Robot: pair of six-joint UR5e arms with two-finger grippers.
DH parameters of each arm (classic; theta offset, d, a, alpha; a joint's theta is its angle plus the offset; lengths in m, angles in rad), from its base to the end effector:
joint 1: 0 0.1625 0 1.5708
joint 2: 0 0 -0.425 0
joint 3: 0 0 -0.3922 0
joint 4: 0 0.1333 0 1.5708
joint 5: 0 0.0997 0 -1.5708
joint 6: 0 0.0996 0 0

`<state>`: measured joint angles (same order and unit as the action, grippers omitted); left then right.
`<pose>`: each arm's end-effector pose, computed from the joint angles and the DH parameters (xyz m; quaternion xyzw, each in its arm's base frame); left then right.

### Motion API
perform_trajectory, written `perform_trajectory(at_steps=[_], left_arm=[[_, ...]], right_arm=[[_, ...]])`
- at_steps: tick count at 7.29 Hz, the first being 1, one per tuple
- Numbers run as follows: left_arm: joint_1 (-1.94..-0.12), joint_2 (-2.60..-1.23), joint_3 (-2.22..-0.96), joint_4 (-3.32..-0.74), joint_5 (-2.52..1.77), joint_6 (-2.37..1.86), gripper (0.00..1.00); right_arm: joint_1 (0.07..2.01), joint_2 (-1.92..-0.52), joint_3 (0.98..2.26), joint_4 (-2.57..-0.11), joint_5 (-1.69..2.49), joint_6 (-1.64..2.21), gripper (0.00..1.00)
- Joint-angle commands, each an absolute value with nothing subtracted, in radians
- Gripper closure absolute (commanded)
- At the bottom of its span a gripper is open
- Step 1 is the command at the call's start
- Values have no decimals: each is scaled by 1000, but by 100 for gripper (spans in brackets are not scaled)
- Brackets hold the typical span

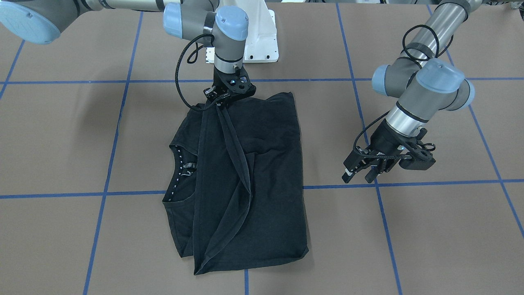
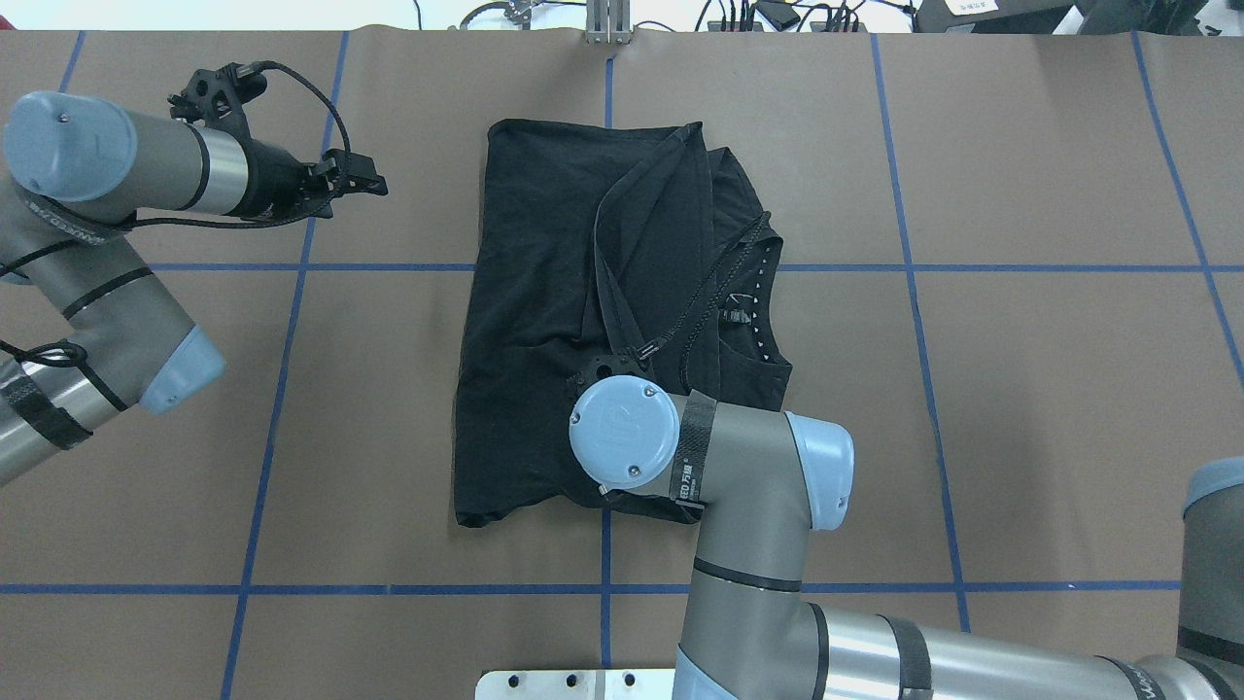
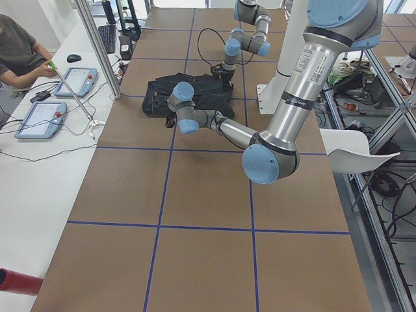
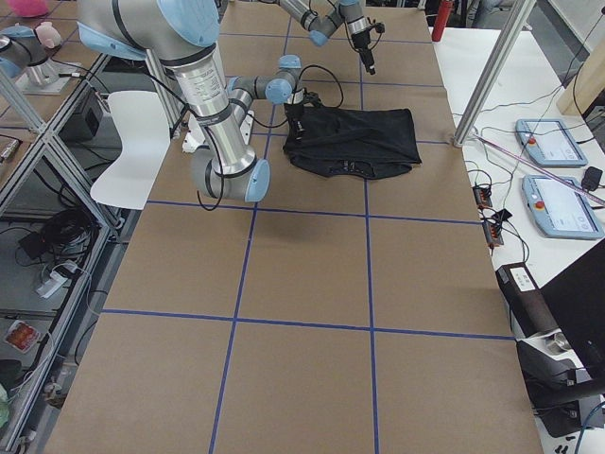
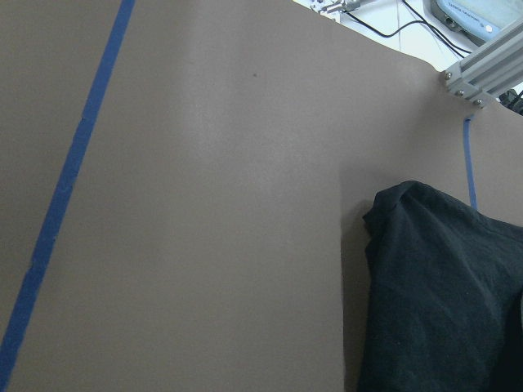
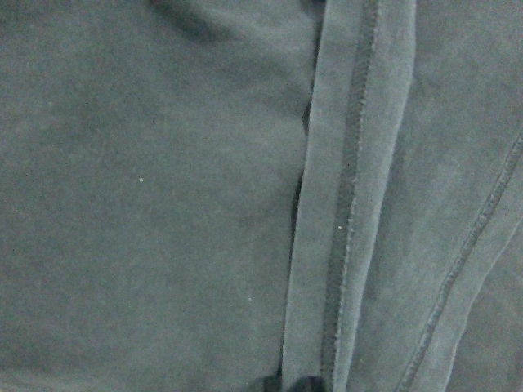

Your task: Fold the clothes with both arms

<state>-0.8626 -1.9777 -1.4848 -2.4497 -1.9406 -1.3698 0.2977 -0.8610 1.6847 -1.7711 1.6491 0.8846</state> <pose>0.3574 -0.5669 0.3698 0.1506 0.5552 -0.1653 0.8010 -0.6156 -0.3201 0.2195 0.1119 -0.2877 -0.1954 0.9309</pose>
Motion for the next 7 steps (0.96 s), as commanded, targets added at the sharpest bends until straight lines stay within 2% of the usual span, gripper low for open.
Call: perform_trajectory(at_steps=[1, 2, 4, 5, 7], left_arm=[[-862, -1977, -1482, -2450, -1940, -1370, 13], [-862, -1977, -1483, -2450, -1940, -1370, 13], [-862, -1979, -1486, -2450, -1940, -1373, 13], [-862, -1977, -1494, -2450, -1940, -1376, 13], [-862, -1977, -1496, -2450, -1940, -1376, 13]], right_arm=[[301, -859, 1693, -1772, 1646, 884, 100], [320, -864, 1722, -1781, 1657, 881, 100], [302, -978, 1907, -1894, 1654, 890, 100], [226, -1082, 1948, -1885, 1646, 1025, 100], [224, -1100, 1974, -1856, 1660, 1066, 100]])
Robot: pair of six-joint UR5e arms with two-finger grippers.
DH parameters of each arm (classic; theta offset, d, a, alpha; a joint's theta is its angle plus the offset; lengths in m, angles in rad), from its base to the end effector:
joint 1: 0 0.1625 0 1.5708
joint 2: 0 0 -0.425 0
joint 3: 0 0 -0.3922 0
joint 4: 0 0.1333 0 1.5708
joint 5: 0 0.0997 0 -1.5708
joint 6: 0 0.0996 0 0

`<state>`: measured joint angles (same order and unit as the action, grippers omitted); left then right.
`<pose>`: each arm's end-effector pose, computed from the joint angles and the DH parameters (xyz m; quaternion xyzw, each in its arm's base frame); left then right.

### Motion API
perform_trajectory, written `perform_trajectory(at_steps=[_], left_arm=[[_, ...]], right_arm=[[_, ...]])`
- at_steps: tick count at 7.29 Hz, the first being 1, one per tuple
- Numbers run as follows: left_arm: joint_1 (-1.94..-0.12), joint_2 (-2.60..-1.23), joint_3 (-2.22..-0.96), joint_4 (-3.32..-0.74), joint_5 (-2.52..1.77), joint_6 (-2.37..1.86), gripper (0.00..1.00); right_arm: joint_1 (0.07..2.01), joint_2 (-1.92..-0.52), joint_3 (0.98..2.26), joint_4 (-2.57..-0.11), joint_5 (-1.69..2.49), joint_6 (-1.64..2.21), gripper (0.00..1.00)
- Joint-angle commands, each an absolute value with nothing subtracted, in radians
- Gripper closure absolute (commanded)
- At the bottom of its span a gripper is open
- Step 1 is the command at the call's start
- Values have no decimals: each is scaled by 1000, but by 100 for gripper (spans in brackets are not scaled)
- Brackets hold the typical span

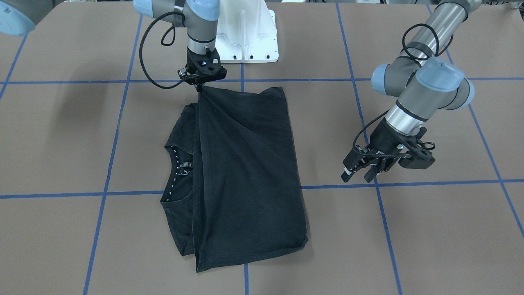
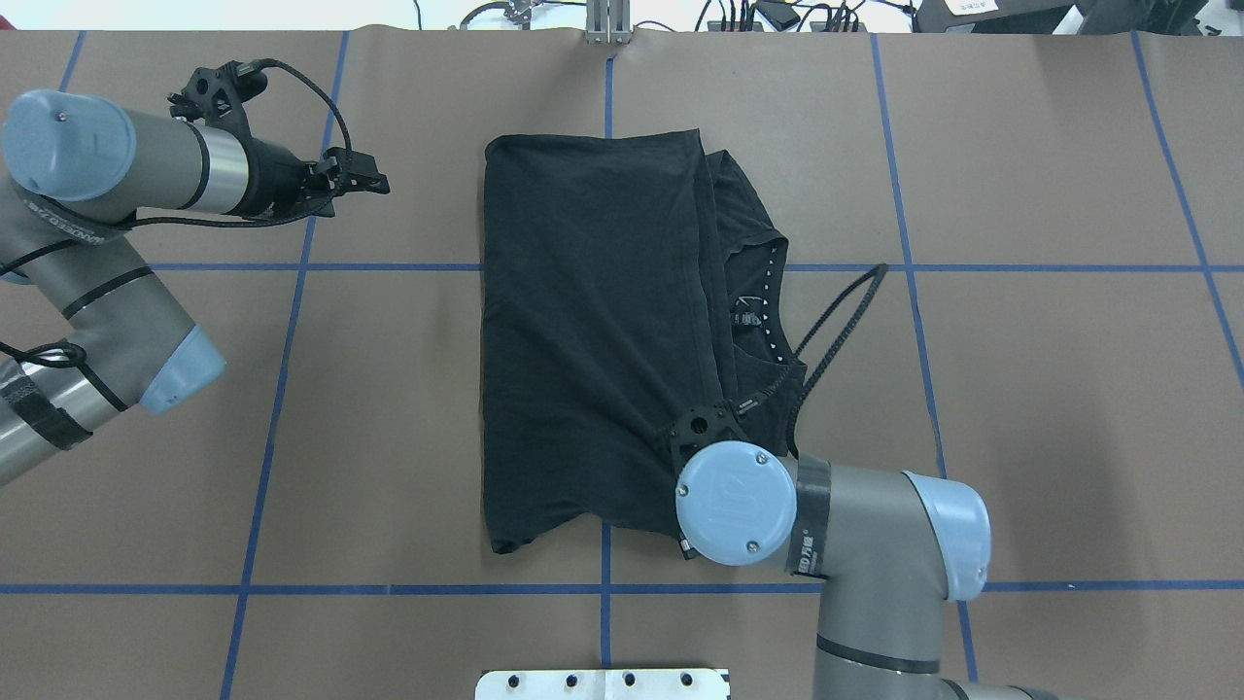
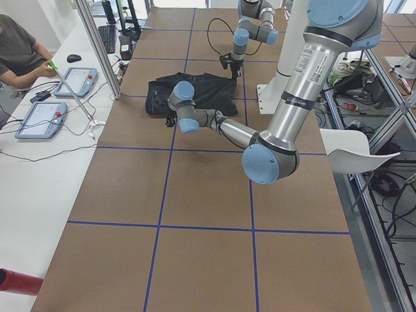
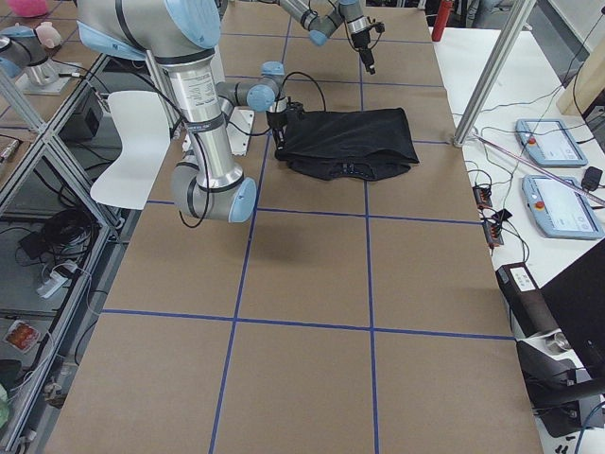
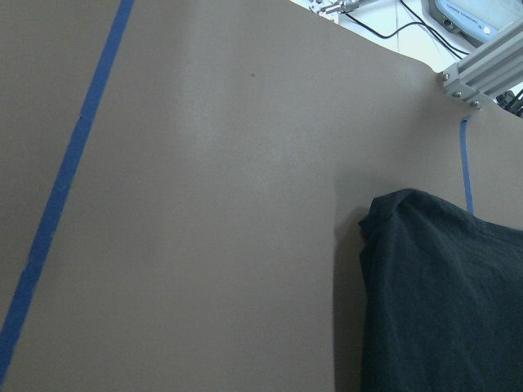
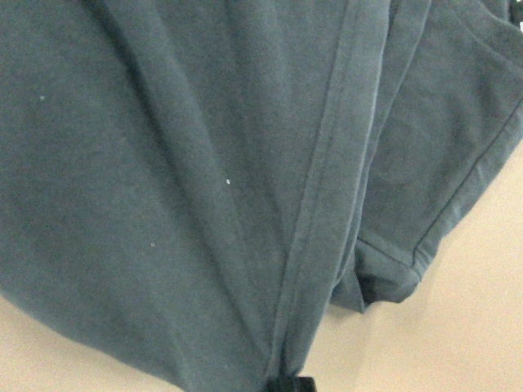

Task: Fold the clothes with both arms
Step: 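Grasp the shirt's near corner by the collar with the right gripper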

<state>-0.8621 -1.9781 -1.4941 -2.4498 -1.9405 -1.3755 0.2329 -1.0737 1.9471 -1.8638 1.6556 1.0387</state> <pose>0.3566 -0.5655 0.3650 0.1514 0.5589 -0.1659 0.7983 -0.5475 -0.2582 0.2638 0.0690 -0.2804 -0.1547 0.9448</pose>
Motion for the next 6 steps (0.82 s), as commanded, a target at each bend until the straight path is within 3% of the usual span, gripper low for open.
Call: perform_trajectory(at_steps=[1, 2, 3, 5, 6], left_arm=[[-862, -1977, -1494, -2450, -1939, -1376, 13], [-862, -1977, -1494, -2450, -1939, -1376, 13], [-862, -1977, -1494, -2450, -1939, -1376, 13], [-861, -1979, -1493, -2450, -1939, -1376, 13], [-861, -1979, -1493, -2450, -1939, -1376, 13]], right_arm=[[251, -1100, 1973, -1856, 1672, 1054, 100], [276, -1103, 1971, -1858, 1690, 1023, 80], [278, -1109, 1973, -1858, 1689, 1017, 1], [276, -1106, 1974, -1858, 1698, 1093, 0], [273, -1098, 1974, -1852, 1698, 1309, 0]])
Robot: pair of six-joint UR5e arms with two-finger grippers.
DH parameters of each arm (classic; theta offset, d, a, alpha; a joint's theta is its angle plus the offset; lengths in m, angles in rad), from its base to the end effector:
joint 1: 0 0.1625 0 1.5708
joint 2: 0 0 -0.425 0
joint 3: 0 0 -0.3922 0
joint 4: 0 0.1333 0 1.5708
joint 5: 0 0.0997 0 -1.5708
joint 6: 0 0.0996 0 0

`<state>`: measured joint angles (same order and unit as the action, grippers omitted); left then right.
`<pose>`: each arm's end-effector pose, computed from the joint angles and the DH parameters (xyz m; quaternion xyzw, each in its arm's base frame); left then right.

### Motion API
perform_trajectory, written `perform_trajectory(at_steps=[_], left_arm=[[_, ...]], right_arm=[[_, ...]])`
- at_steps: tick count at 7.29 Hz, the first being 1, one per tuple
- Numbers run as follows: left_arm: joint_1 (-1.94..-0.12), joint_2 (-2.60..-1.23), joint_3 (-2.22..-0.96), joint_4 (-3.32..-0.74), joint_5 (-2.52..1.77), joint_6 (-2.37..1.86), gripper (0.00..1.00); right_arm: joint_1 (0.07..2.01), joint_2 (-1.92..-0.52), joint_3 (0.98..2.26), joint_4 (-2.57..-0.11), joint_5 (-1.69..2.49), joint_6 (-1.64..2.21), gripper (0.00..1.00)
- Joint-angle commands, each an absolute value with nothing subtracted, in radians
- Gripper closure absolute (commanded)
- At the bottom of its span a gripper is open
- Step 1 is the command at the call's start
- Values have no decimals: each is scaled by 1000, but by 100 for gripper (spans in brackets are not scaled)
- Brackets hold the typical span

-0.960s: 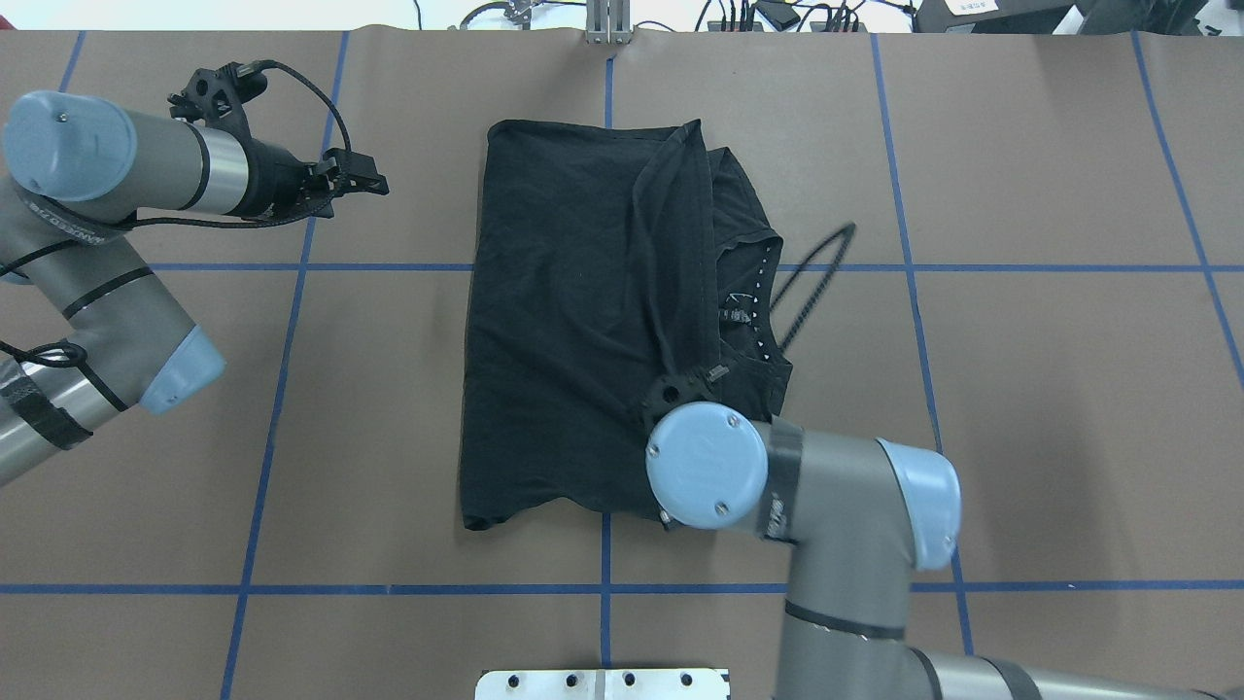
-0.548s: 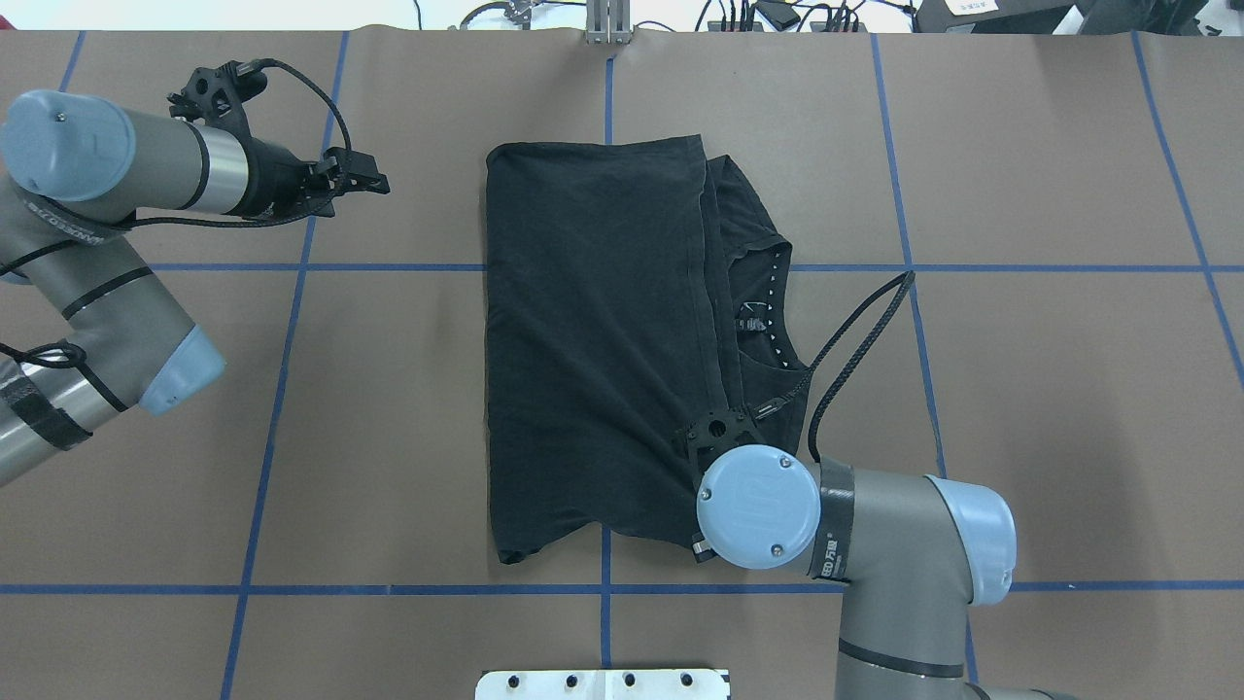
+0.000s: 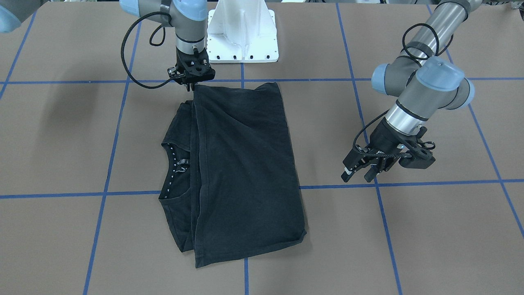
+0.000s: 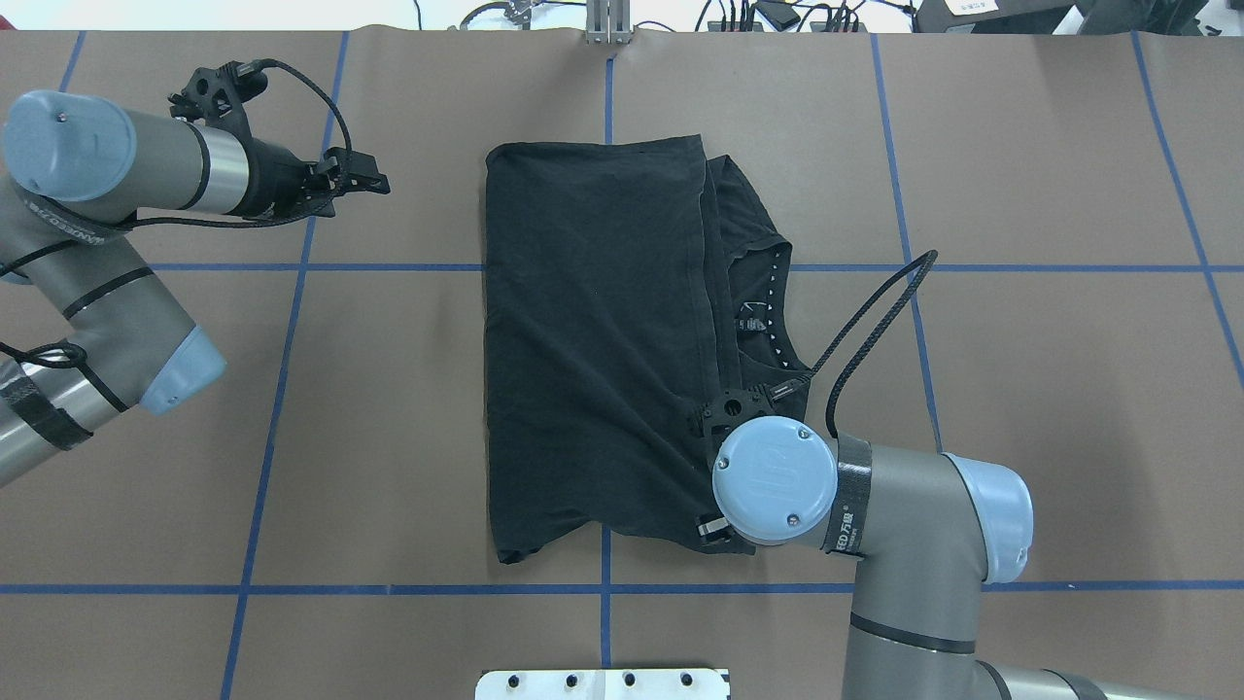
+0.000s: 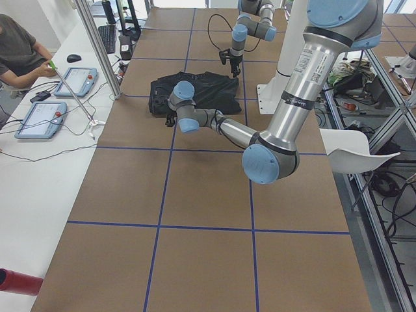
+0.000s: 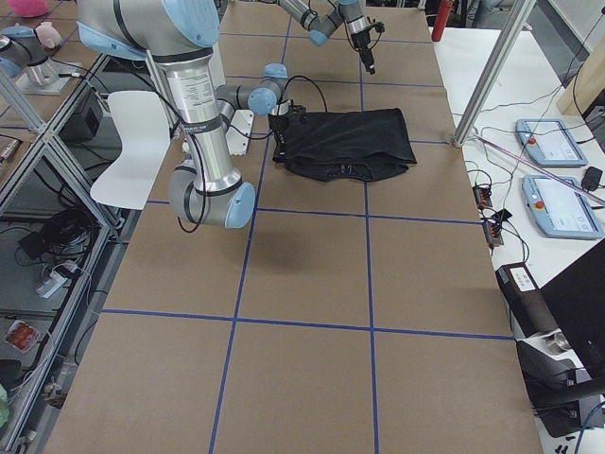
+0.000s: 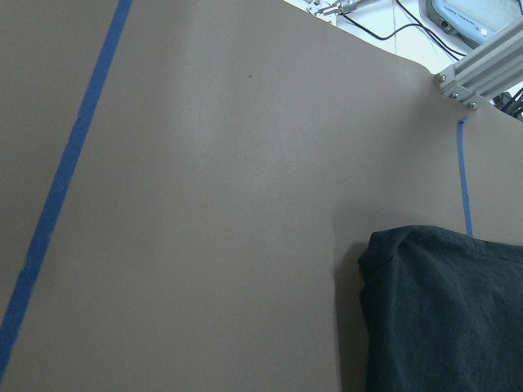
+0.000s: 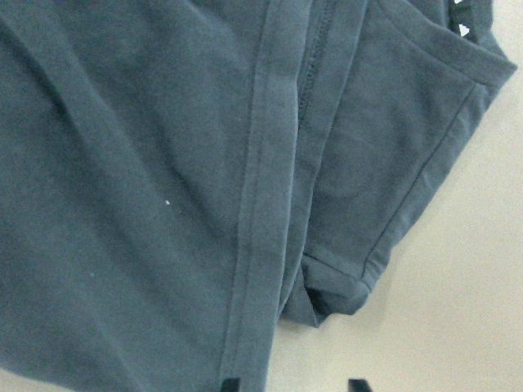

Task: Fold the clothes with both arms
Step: 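Grasp the shirt's near corner by the collar with the right gripper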

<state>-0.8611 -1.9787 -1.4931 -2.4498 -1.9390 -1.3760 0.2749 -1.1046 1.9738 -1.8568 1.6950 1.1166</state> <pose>0.3573 -0.5655 0.3651 0.1514 0.5586 -0.1662 0.7984 -0.5271 -0.2744 0.2702 0.0468 -0.2893 -0.1034 0.9505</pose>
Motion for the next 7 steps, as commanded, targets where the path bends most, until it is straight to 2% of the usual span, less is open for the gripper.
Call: perform_trajectory(at_steps=[1, 3, 5, 7], left_arm=[[-861, -1979, -1493, -2450, -1939, -1376, 13], [-859, -1979, -1491, -2450, -1939, -1376, 13], [-859, -1979, -1493, -2450, -1939, -1381, 13], [-856, -1980, -1493, -2450, -1939, -1396, 13]], right_arm=[[278, -1117, 1973, -1738, 1694, 1608, 0], [275, -1239, 1967, -1434, 1601, 2065, 0], [275, -1243, 1957, -1424, 1530, 2269, 0], [275, -1261, 1954, -1424, 1511, 2299, 0]])
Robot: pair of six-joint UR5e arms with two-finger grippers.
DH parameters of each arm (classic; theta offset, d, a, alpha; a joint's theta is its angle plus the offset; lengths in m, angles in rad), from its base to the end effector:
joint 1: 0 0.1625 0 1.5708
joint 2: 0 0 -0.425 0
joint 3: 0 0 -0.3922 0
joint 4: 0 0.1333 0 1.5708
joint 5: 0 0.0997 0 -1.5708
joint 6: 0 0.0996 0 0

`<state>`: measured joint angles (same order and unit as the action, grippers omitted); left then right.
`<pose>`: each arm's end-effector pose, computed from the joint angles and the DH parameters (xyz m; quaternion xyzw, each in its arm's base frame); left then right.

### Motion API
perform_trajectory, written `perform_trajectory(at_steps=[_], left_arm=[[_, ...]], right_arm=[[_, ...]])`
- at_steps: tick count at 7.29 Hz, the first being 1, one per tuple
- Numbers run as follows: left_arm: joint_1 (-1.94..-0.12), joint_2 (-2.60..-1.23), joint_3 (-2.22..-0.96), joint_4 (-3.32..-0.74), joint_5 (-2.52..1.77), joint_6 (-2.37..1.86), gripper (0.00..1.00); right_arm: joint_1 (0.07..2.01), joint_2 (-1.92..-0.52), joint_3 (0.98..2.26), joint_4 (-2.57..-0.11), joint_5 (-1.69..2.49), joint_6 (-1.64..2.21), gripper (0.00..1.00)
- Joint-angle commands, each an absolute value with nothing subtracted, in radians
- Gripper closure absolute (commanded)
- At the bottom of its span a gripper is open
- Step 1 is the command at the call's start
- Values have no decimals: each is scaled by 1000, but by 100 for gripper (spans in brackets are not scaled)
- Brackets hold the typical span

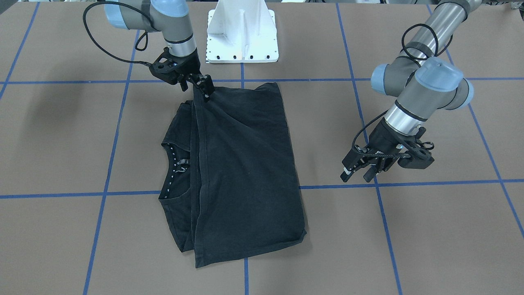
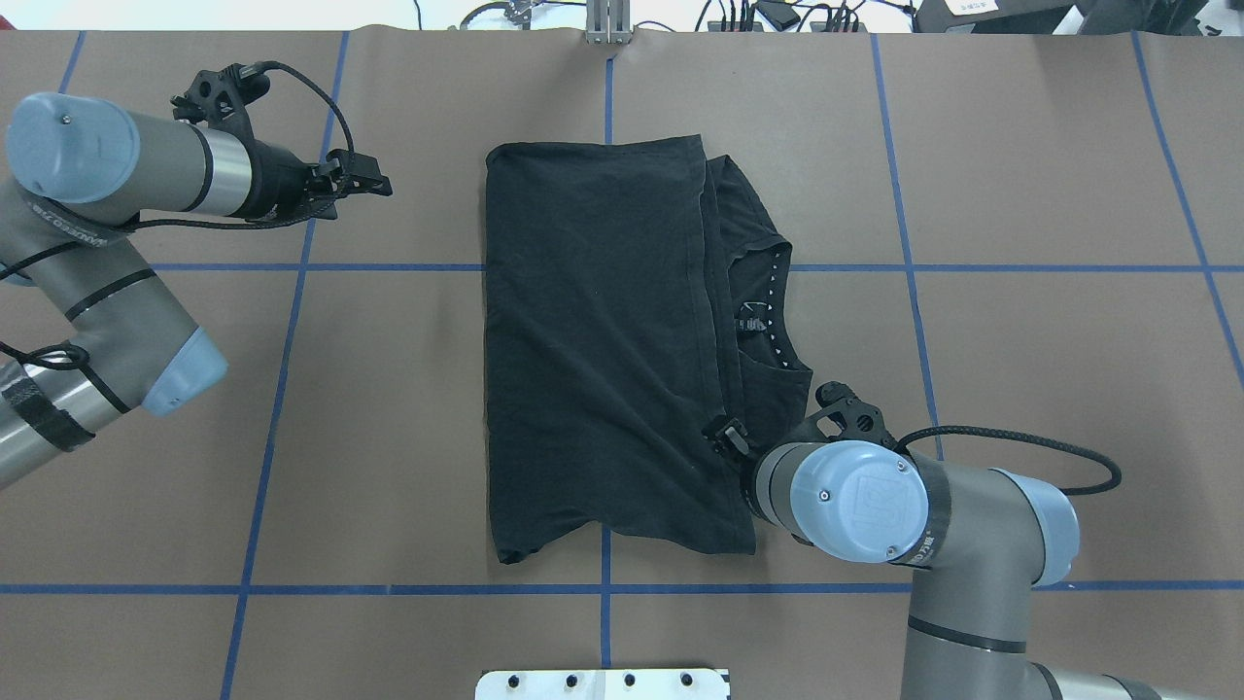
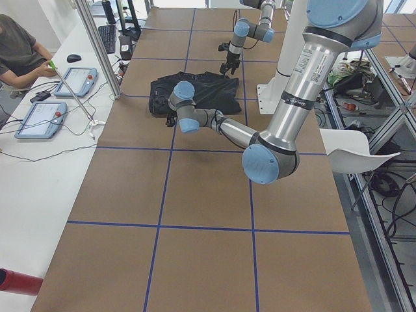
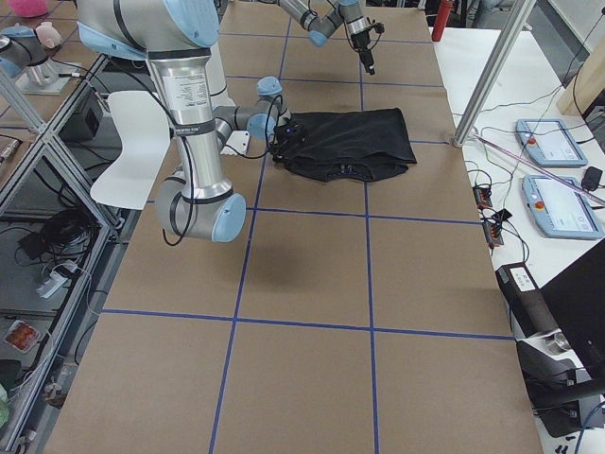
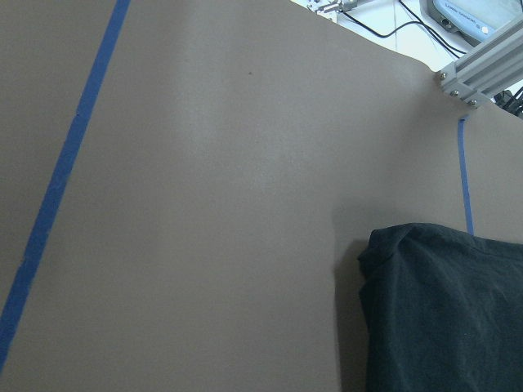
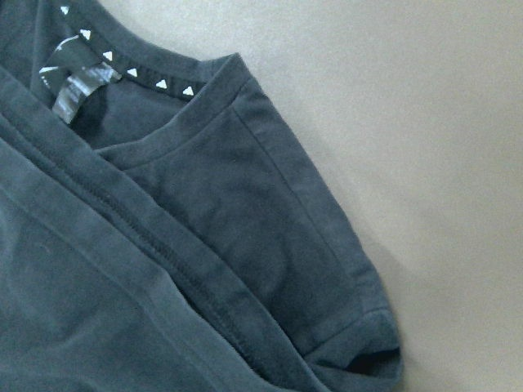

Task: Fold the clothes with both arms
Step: 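Grasp the shirt's near corner by the collar with the right gripper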

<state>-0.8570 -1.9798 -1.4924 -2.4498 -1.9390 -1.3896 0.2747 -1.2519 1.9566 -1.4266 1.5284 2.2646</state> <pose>0.3598 -0.5643 0.3647 0.1466 0.5601 -0.1699 0.7975 -0.5138 -0.2877 0.3029 -0.0668 -0.4067 0.4319 0.8022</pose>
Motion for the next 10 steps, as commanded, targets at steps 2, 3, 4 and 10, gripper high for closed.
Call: perform_trajectory(at_steps=[2, 3, 4, 10], left_arm=[[-857, -1980, -1494, -2450, -1939, -1397, 13], [-856, -1980, -1494, -2448, -1939, -1397, 13], [-856, -1980, -1494, -2450, -1939, -1402, 13], [-857, -1980, -1496, -2450, -1939, -1402, 13]], right_arm=[[264, -1244, 1922, -1425, 1511, 2299, 0], [262, -1244, 1921, -1425, 1514, 2299, 0], [259, -1246, 1921, -1428, 1513, 2299, 2], [245, -1246, 1904, -1428, 1511, 2299, 22]])
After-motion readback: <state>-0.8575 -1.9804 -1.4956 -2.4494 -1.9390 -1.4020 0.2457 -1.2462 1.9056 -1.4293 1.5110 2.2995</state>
